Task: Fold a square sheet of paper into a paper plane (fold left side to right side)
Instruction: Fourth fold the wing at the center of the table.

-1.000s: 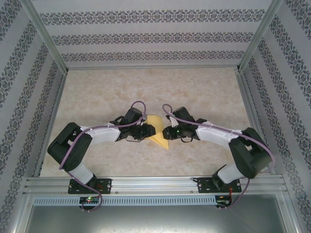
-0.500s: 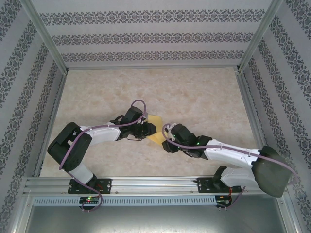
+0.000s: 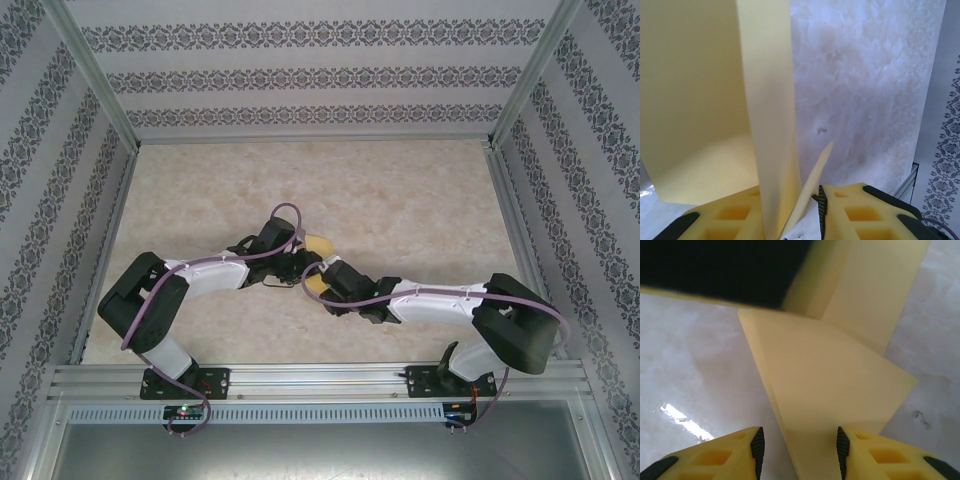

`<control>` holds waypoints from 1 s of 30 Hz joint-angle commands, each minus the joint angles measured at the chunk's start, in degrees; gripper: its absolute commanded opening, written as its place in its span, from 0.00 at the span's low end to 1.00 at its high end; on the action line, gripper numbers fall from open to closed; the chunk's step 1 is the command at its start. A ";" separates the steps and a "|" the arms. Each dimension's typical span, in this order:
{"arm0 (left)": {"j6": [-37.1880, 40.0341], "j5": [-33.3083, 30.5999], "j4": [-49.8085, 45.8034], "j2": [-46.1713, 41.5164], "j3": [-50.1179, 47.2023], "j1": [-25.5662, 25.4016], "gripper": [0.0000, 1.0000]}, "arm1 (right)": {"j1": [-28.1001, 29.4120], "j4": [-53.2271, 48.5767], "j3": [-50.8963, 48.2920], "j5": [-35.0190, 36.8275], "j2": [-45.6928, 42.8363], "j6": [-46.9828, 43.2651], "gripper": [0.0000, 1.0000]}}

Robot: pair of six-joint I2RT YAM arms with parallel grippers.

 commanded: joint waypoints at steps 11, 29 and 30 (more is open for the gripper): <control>-1.07 -0.68 -1.43 -0.96 2.19 -0.73 0.30 | 1.04 0.84 0.75 4.51 2.90 -1.74 0.38; 1.88 -4.00 -7.82 -5.91 2.16 0.38 0.58 | 1.12 1.18 -1.43 2.74 3.52 -1.51 0.18; 1.80 -4.20 -7.84 -6.32 1.83 0.69 0.60 | 1.12 1.25 -1.61 2.75 3.58 -1.51 0.18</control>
